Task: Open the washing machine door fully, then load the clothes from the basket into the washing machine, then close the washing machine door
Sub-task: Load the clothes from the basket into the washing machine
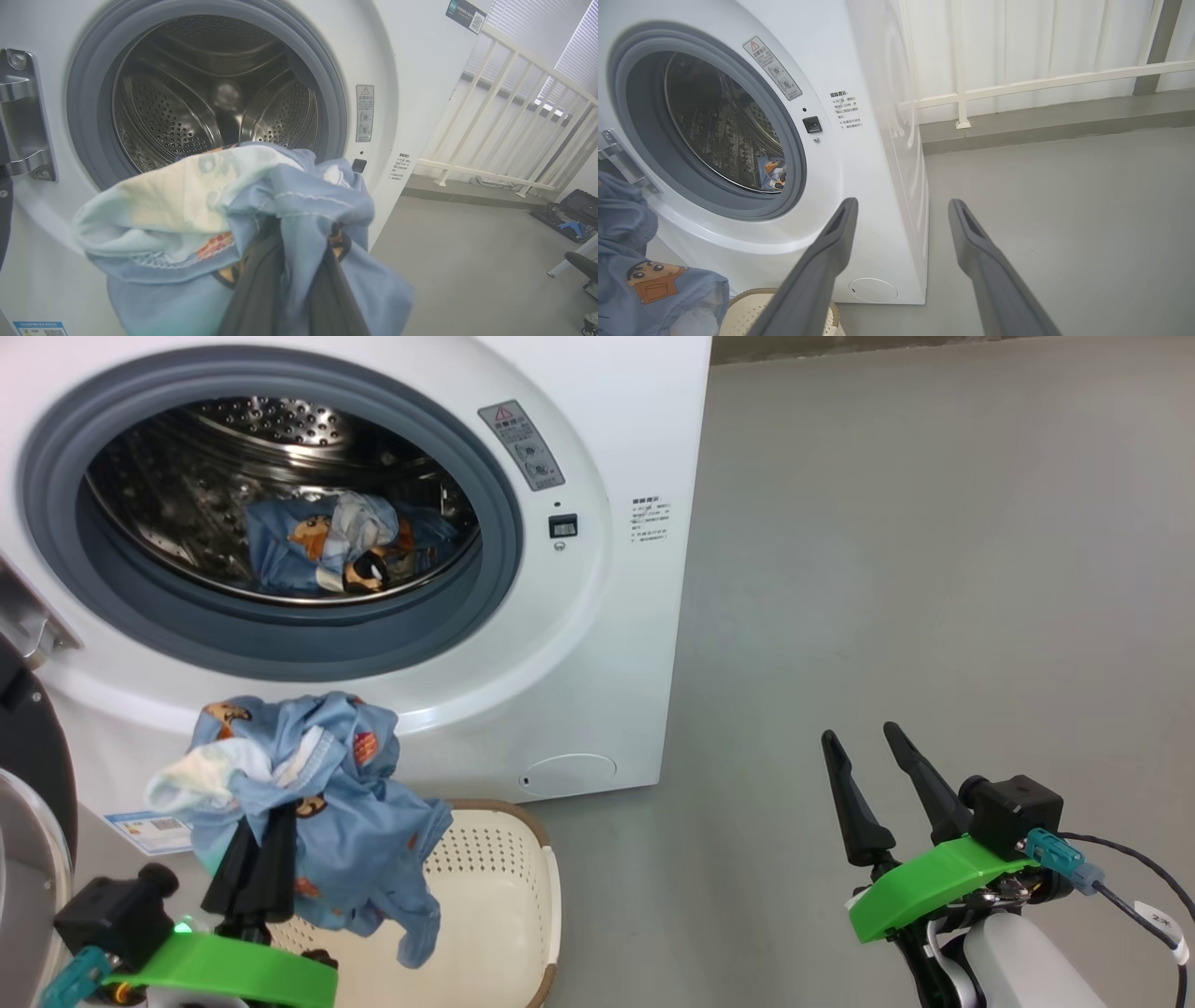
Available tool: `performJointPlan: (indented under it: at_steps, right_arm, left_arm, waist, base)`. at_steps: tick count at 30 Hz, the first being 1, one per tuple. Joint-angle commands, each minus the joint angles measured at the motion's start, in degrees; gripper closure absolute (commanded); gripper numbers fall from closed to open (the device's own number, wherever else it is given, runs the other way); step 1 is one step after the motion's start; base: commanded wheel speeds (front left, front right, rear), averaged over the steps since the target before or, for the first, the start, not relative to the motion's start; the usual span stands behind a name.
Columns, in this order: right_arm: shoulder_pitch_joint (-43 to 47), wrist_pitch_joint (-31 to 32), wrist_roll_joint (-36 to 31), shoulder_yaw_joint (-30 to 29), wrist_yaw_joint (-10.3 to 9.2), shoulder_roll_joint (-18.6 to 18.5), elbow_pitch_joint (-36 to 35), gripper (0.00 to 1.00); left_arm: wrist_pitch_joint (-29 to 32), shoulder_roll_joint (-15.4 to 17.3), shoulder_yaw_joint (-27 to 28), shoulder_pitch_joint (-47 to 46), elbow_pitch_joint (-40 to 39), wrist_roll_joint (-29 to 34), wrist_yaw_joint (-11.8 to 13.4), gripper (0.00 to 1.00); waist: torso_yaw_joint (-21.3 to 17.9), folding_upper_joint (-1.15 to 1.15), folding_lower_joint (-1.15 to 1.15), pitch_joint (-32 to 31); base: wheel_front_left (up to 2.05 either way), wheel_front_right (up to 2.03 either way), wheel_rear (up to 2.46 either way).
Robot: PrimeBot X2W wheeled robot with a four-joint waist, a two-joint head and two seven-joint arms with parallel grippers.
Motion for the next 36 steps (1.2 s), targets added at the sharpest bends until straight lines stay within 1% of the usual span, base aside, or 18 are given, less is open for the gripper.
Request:
performJointPlan:
  at_steps: [1,9,13,19,28,32,36]
  right_arm:
    - [0.1,-0.5,-0.6,1.3,0.43,-0.4,-1.2,0.0]
    - [-0.2,-0.3,-0.3,1.7,0.43,-0.8,-1.2,0.0]
    - [-0.3,-0.3,-0.2,1.9,0.43,-0.8,-1.3,0.0]
    - [-0.6,-0.3,-0.1,2.4,0.43,-0.5,-1.5,0.0]
    - [-1.4,-0.4,-1.1,2.3,0.43,0.7,-2.5,0.0]
    - [-1.7,-0.4,-1.8,2.2,0.43,1.2,-3.2,0.0]
    - [-2.1,-0.4,-2.4,1.9,0.43,1.5,-4.2,0.0]
  left_arm:
    - [-0.5,1.2,2.4,-0.5,-2.0,-0.3,0.5,1.0]
    - [-0.5,0.9,2.4,-0.6,-2.7,-0.6,1.2,1.0]
    - [-0.5,0.9,2.4,-1.9,-2.8,-0.6,1.0,1.0]
    - [-0.6,0.9,3.2,-6.8,-2.1,-0.2,0.1,1.0]
    - [-0.7,2.4,7.1,-17.8,0.7,1.0,-1.5,1.0]
    - [-0.8,3.0,8.9,-22.6,3.6,1.5,-2.6,1.0]
    - [-0.8,3.6,9.4,-28.3,7.7,1.9,-4.1,1.0]
  waist:
    - [-0.1,0.0,0.0,-0.2]
    - [-0.3,0.0,0.0,-0.9]
    - [-0.4,0.0,0.0,-0.8]
    - [-1.1,0.0,0.0,0.7]
    - [-3.2,0.0,0.0,5.7]
    - [-4.5,0.0,0.0,9.1]
    - [-5.7,0.0,0.0,13.1]
  base:
    - [0.0,0.0,0.0]
    - [0.0,0.0,0.0]
    - [0.0,0.0,0.0]
    - [0.0,0.0,0.0]
    - [0.0,0.0,0.0]
    - [0.0,0.0,0.0]
    - [0.0,0.0,0.0]
